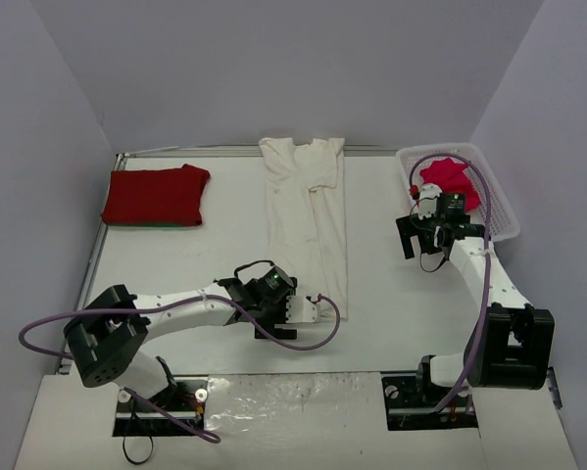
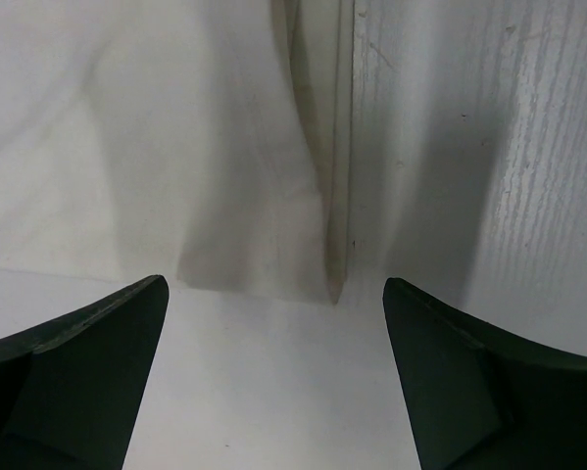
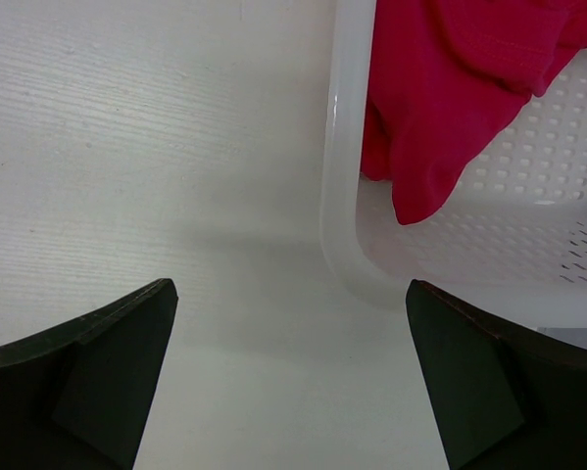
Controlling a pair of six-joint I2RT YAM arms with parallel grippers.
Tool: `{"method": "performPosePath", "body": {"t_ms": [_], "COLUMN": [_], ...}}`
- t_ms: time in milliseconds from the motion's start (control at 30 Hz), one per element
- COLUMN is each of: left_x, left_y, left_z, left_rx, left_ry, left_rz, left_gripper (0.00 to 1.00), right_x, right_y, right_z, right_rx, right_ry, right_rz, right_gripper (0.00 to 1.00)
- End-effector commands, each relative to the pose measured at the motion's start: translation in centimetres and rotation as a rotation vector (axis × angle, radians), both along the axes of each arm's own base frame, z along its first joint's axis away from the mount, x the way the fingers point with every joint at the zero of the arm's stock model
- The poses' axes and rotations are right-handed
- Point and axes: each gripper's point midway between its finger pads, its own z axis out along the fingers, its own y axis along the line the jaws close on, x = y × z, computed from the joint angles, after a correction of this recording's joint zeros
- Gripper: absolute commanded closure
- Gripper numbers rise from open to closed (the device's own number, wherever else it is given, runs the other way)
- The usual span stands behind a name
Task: Fold and stack the t-shirts
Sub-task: Grab the bottom of the folded rectangular tshirt with both arms
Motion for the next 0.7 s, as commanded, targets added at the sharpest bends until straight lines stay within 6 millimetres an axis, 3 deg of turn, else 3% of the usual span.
{"method": "performPosePath", "body": {"t_ms": [0,67,300,667], "left_x": [0.1,0.0,0.2,0.3], "left_y": [-0.7,-0.6,0.0,0.5], "left_z": [0.4,0.3,-0.2,-1.7], "left_rx": [-0.026,-0.018,0.007,0.067], "left_ry": [-0.007,-0.001,-0.012,0.002], "left_rz": [-0.005,-0.002,0.003,0.005], "left_gripper": [0.09,0.21,0.43,0.47], "right_x": [-0.4,-0.4,-0.5,-0.5], "right_y": [-0.5,-0.5,-0.6,-0.8], "right_z": [-0.6,-0.7,-1.0,-1.0], "right_rx": [-0.016,-0.019,-0.022,-0.032], "right_ry": [0.025,0.028,0.038,0.042], "right_rz": [-0.014,-0.013,-0.017,-0.023], "right_gripper": [0.0,0.0,0.0,0.0]}}
